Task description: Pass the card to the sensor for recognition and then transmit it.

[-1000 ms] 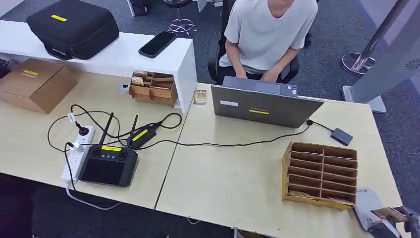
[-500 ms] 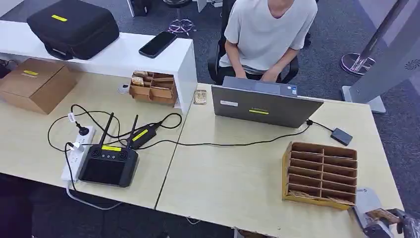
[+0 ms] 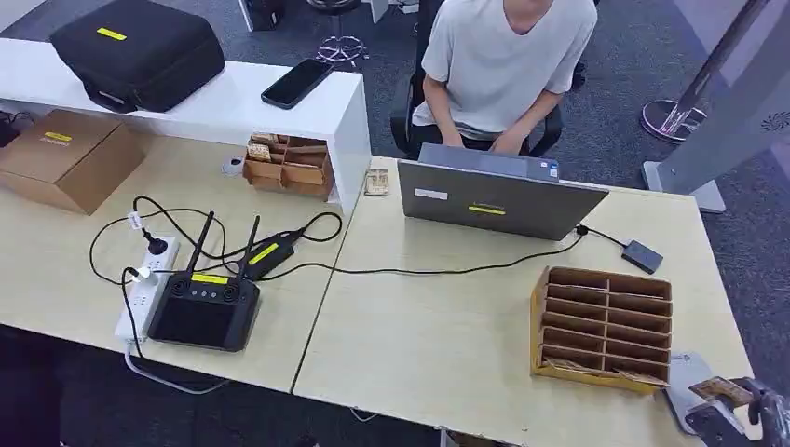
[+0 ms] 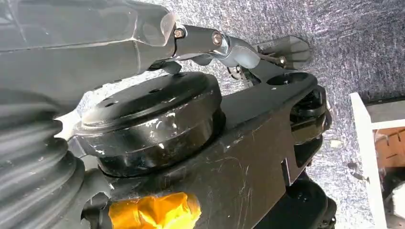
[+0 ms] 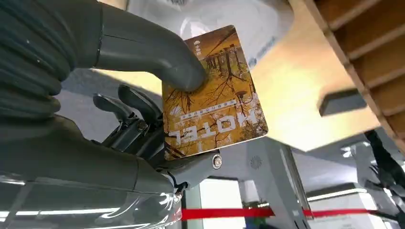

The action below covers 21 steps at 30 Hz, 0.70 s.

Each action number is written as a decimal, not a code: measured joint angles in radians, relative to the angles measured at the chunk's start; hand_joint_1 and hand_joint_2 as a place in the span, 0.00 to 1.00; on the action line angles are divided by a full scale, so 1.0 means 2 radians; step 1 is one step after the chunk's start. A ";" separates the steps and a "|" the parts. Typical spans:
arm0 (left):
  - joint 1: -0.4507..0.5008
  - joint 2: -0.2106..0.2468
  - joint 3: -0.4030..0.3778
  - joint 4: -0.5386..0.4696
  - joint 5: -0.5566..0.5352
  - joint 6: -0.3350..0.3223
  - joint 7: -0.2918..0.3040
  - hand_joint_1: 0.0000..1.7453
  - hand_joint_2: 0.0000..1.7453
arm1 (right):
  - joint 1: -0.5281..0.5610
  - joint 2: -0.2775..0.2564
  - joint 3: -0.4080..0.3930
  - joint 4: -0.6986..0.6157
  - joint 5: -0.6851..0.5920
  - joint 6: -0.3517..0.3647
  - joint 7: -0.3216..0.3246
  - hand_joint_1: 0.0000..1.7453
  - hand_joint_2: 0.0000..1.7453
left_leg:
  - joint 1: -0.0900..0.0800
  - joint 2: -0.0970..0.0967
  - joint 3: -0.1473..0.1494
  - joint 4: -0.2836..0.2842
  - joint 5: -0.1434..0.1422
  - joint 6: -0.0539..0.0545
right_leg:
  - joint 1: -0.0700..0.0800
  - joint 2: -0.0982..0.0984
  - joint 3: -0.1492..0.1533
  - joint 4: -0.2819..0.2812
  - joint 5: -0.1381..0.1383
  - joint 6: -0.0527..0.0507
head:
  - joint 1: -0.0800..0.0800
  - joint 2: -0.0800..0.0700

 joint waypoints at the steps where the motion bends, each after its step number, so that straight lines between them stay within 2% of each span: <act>1: 0.000 0.000 0.000 0.000 0.000 0.000 0.000 0.00 1.00 | -0.002 -0.002 0.000 -0.003 0.000 0.001 0.000 1.00 1.00 | 0.000 0.000 0.000 0.000 0.000 0.000 | 0.000 0.000 0.000 0.000 0.000 0.000 | 0.000 0.000; 12: 0.000 0.000 0.000 0.000 -0.004 0.000 0.000 0.00 1.00 | -0.013 -0.012 0.000 -0.019 -0.001 -0.005 -0.002 1.00 1.00 | 0.000 0.000 -0.001 0.000 0.000 0.000 | 0.000 0.000 0.000 0.000 0.000 0.000 | 0.000 0.000; 15: 0.000 0.001 0.000 0.000 -0.009 -0.004 0.002 0.00 1.00 | -0.057 -0.032 0.003 -0.024 -0.003 0.003 0.000 1.00 1.00 | 0.000 0.002 -0.002 0.000 0.000 0.000 | -0.001 0.001 -0.001 0.001 0.000 0.000 | 0.000 0.000; 18: -0.001 0.002 0.000 0.000 -0.013 -0.006 0.002 0.00 1.00 | -0.130 -0.057 0.014 -0.024 -0.007 0.025 0.002 1.00 1.00 | 0.000 0.002 -0.002 0.000 0.001 0.001 | -0.001 0.002 -0.002 0.001 0.002 0.001 | 0.000 0.000; 21: -0.001 0.002 0.000 0.000 -0.018 -0.009 0.003 0.00 1.00 | -0.217 -0.075 0.041 -0.017 0.003 0.050 0.005 1.00 1.00 | -0.001 0.002 -0.002 0.000 0.002 0.001 | -0.001 0.002 -0.002 0.001 0.002 0.001 | 0.000 0.000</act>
